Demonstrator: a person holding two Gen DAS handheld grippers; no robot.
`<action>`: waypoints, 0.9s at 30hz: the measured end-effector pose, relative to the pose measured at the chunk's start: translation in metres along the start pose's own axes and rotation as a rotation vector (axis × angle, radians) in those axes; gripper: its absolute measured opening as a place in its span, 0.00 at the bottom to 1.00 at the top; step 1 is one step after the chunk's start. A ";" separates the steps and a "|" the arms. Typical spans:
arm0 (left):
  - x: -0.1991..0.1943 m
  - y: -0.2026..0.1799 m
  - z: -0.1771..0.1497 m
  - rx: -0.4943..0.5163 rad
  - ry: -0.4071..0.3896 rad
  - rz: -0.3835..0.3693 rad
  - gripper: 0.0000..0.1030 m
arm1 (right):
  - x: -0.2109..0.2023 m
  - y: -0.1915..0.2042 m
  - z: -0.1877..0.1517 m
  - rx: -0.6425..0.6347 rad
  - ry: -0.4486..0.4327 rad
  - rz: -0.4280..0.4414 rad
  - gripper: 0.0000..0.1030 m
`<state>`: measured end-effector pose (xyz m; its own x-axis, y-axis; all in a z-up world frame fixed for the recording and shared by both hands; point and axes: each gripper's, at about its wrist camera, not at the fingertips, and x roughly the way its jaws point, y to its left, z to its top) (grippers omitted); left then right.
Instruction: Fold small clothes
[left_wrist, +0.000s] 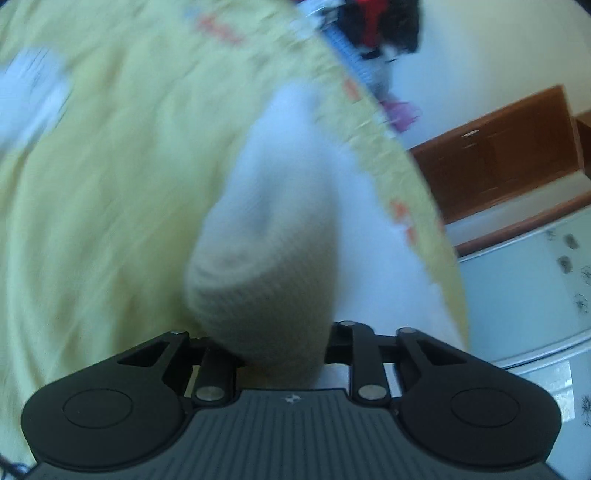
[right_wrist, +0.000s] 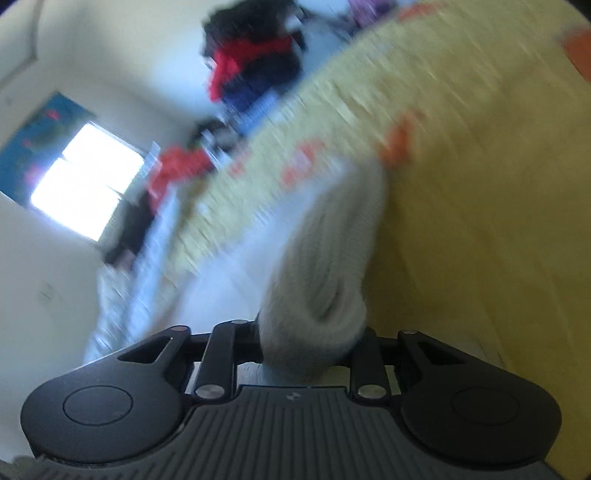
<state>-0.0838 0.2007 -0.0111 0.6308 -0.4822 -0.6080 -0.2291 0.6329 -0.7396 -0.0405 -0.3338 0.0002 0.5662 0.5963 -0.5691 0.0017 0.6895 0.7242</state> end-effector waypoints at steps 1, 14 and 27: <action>-0.003 0.007 0.000 -0.028 0.005 -0.035 0.29 | 0.004 -0.009 -0.003 0.031 0.011 -0.023 0.42; -0.075 -0.067 0.069 0.337 -0.204 0.107 0.70 | -0.023 0.013 0.101 -0.148 -0.207 -0.048 0.59; 0.087 -0.096 0.129 0.554 -0.072 0.475 0.29 | 0.129 0.045 0.149 -0.347 0.075 -0.148 0.21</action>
<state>0.0884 0.1764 0.0443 0.6085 -0.0505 -0.7920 -0.0933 0.9865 -0.1345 0.1558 -0.2874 0.0174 0.5191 0.4995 -0.6935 -0.2074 0.8608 0.4648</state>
